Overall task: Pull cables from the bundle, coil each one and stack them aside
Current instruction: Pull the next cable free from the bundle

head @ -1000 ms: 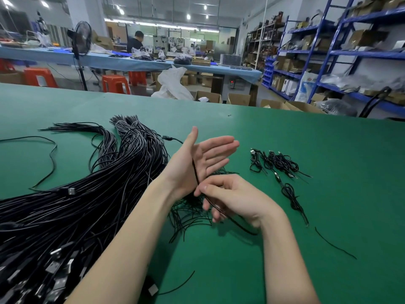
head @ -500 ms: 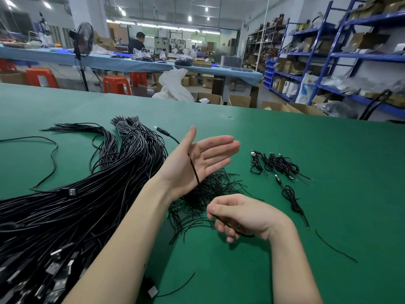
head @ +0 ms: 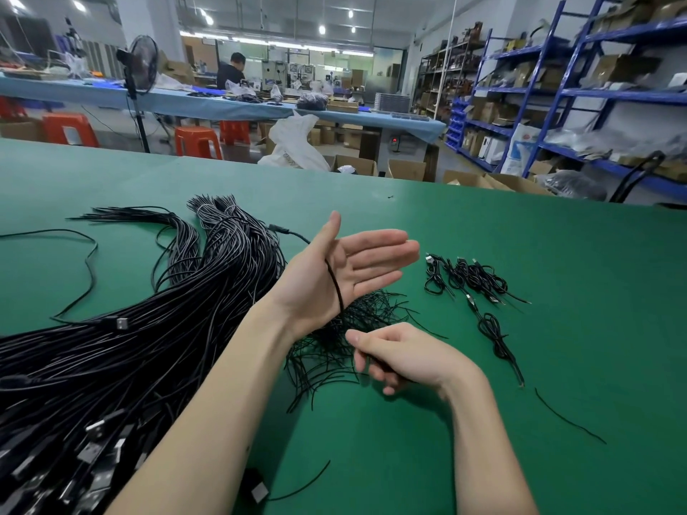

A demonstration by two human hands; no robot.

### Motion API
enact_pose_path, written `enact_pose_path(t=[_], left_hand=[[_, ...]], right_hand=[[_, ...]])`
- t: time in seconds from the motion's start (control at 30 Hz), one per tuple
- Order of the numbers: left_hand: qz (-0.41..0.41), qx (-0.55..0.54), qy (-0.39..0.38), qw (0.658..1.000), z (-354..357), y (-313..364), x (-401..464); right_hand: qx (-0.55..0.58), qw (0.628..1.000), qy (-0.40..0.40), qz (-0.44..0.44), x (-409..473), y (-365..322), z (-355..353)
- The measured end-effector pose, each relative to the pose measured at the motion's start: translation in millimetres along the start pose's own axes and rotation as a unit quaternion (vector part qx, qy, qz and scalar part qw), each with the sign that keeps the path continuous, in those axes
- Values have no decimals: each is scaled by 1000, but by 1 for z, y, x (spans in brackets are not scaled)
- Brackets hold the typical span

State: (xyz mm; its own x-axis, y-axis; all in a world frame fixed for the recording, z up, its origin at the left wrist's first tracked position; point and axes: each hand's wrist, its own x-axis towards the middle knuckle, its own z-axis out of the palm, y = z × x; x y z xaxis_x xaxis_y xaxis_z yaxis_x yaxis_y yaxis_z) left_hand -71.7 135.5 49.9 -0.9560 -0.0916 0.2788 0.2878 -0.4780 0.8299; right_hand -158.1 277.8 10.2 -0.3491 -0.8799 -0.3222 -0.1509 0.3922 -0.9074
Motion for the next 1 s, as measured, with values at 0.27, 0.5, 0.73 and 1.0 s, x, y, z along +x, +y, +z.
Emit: enact_pose_path(t=[0.27,0.5,0.73,1.0], left_hand=[[-80,25,-121,989,4,4,-9],[-341,231,-186,892,15,10,-18],[-333,384,-51,860,13,-5,-9],[-247,334,-1,910,-5,-13,-9]], right_hand=[[-214,971,107,-1,5,-7,-2],[-227,942,218,-118,-7,-11,-29],[-289,895,300,-158,-20,-38,-27],[24,950,238,-199,-32,-56,-17]])
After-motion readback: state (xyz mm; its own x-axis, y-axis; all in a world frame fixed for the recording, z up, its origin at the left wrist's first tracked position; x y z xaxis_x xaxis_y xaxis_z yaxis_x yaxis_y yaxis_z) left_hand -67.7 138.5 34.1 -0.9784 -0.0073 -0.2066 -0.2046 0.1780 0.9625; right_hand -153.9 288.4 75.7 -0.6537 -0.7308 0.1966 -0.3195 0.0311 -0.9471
